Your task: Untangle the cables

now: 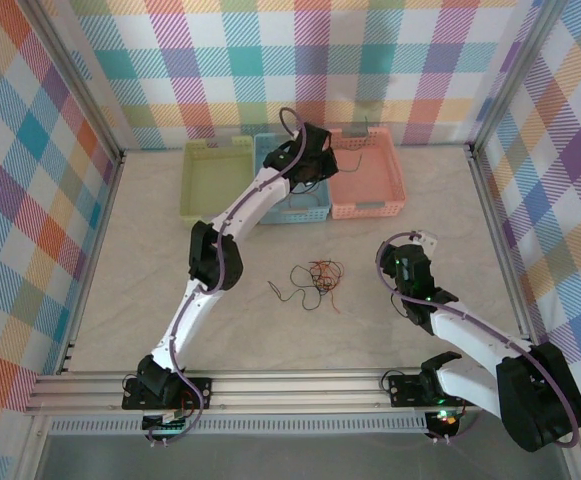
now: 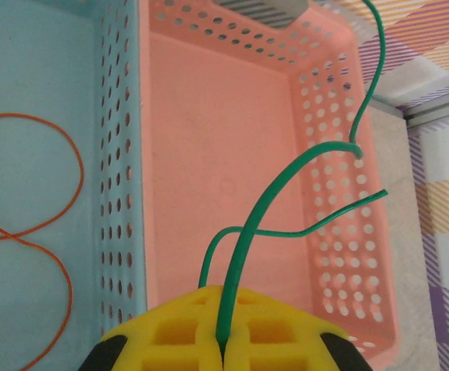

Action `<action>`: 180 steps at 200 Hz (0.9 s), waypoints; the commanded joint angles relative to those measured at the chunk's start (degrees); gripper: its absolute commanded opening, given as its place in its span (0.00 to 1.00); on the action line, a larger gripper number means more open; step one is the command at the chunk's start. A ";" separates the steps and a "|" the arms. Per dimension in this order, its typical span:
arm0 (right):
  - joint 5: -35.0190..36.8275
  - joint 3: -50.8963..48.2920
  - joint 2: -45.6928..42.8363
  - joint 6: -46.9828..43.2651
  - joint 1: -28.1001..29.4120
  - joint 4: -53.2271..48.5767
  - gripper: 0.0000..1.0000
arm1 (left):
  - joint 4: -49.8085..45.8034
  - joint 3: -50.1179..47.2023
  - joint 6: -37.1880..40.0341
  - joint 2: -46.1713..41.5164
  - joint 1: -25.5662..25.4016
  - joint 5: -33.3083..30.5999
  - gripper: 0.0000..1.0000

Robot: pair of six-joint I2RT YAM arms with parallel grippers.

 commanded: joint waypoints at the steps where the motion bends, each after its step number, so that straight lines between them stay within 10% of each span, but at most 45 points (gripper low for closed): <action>1: -0.95 0.94 0.93 1.19 -0.31 1.29 0.70 | 0.62 2.02 -1.17 1.58 -0.27 0.73 0.00; 118: -2.64 2.21 3.48 1.37 -0.66 1.06 0.71 | 2.84 4.87 1.10 7.26 -2.31 3.21 0.00; 180: -3.25 2.65 4.20 1.44 -0.84 0.72 0.71 | 1.52 4.98 4.88 3.86 -3.49 2.53 0.37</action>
